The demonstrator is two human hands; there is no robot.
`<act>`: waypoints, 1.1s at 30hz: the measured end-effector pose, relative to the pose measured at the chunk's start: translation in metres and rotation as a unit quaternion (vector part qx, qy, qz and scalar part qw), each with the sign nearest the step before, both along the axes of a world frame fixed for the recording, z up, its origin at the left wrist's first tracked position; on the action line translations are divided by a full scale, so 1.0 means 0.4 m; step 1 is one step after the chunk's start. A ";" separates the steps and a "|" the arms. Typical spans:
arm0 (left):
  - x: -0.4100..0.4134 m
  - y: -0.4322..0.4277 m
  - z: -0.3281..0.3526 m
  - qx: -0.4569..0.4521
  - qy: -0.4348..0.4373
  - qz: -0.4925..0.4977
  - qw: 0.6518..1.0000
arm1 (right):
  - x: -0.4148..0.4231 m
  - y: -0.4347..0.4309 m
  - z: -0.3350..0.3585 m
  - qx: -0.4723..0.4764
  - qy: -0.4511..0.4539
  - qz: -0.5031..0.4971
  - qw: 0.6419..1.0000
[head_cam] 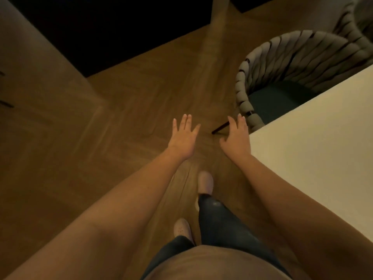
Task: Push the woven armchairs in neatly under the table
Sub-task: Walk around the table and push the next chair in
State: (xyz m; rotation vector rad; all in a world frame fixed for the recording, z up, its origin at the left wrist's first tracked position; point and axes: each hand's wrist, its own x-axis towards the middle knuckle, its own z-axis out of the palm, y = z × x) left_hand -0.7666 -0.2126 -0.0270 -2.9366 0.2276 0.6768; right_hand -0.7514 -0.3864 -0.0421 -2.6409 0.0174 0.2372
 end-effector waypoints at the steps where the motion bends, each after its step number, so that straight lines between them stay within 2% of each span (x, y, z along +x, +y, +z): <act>1: 0.057 0.003 -0.006 0.003 -0.001 -0.016 1.000 | 0.047 0.002 -0.005 0.004 -0.001 -0.020 1.000; 5: 0.334 0.005 -0.021 0.007 -0.003 -0.062 0.998 | 0.284 0.015 -0.025 0.017 -0.010 -0.083 0.996; 10: 0.599 -0.004 0.014 0.009 -0.004 -0.118 0.993 | 0.500 0.012 -0.031 0.031 0.037 -0.164 0.985; 18: 0.999 -0.013 0.022 -0.021 -0.002 -0.219 0.976 | 0.768 0.020 -0.052 0.081 0.092 -0.317 0.941; 22: 1.173 -0.018 -0.012 -0.029 0.019 -0.307 0.951 | 0.870 0.028 -0.090 0.114 0.135 -0.414 0.893; 24: 1.276 -0.032 -0.018 -0.021 0.024 -0.381 0.924 | 0.920 0.032 -0.100 0.138 0.139 -0.482 0.854; 25: 1.289 -0.029 -0.019 -0.018 0.024 -0.393 0.919 | 0.919 0.033 -0.097 0.149 0.146 -0.486 0.848; 29: 1.451 -0.082 -0.016 0.004 0.019 -0.501 0.865 | 0.965 0.064 -0.102 0.201 0.165 -0.568 0.781; 33: 1.532 -0.184 -0.023 0.024 0.013 -0.577 0.816 | 0.978 0.074 -0.109 0.226 0.144 -0.616 0.741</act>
